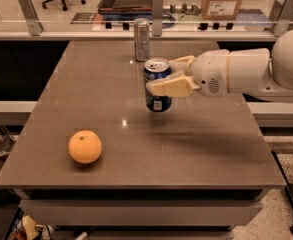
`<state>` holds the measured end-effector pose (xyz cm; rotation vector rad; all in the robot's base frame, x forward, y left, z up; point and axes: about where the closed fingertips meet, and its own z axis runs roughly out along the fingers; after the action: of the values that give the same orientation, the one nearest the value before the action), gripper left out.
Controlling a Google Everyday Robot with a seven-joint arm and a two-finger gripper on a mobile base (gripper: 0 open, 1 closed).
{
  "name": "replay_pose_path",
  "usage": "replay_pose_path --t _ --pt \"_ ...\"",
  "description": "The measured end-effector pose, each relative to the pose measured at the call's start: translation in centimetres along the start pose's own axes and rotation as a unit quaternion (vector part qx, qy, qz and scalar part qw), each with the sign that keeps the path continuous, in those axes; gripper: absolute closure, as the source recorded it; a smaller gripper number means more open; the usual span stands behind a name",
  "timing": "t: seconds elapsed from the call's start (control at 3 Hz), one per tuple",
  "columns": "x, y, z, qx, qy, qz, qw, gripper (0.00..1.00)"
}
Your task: Move pepsi can near orange
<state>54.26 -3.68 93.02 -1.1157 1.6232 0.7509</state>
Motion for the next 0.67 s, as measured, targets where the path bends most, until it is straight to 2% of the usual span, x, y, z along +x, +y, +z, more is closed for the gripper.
replay_pose_path --t 0.33,0.67 --pt "0.3 2.3 -0.2 0.003 0.001 -0.008 1.0 1.0" --pt "1.2 4.1 -0.2 -0.002 -0.015 -0.013 0.9998 1.0"
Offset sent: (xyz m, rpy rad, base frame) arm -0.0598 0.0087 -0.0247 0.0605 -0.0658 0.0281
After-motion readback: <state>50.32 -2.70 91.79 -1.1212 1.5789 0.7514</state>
